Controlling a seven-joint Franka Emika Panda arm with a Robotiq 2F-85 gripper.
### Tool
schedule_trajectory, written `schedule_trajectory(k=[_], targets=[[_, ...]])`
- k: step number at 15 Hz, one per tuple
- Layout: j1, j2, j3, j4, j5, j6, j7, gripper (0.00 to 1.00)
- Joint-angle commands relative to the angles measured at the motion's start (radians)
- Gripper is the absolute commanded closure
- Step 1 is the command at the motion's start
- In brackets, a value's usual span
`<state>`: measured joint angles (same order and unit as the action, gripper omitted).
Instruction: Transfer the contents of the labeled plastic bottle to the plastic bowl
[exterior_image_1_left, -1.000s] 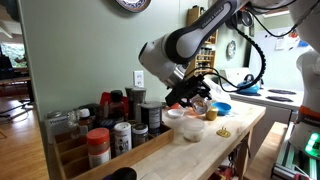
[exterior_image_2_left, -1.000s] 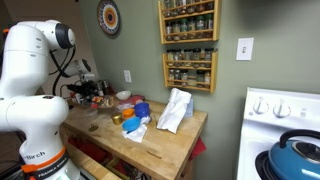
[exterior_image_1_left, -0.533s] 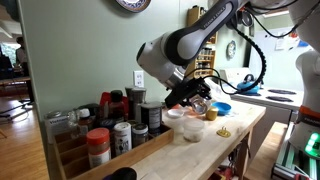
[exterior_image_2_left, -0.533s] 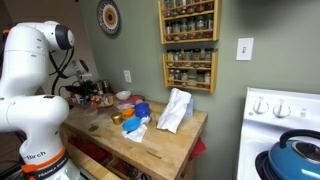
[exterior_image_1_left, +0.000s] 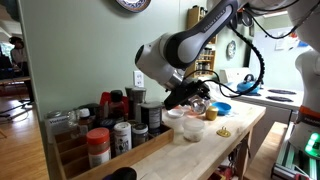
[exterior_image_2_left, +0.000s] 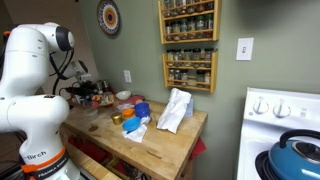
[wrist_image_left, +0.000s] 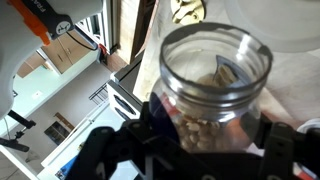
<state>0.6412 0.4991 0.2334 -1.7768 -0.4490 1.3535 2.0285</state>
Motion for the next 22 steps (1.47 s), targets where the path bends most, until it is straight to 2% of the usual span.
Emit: schedule_trajectory(k=[1,22], targets=[[0.026,0.027,-0.011,0.028,-0.034,-0.046,0.037,0.37],[0.065,0.072,-0.024,0.078,-0.086,-0.121,0.075,0.37]])
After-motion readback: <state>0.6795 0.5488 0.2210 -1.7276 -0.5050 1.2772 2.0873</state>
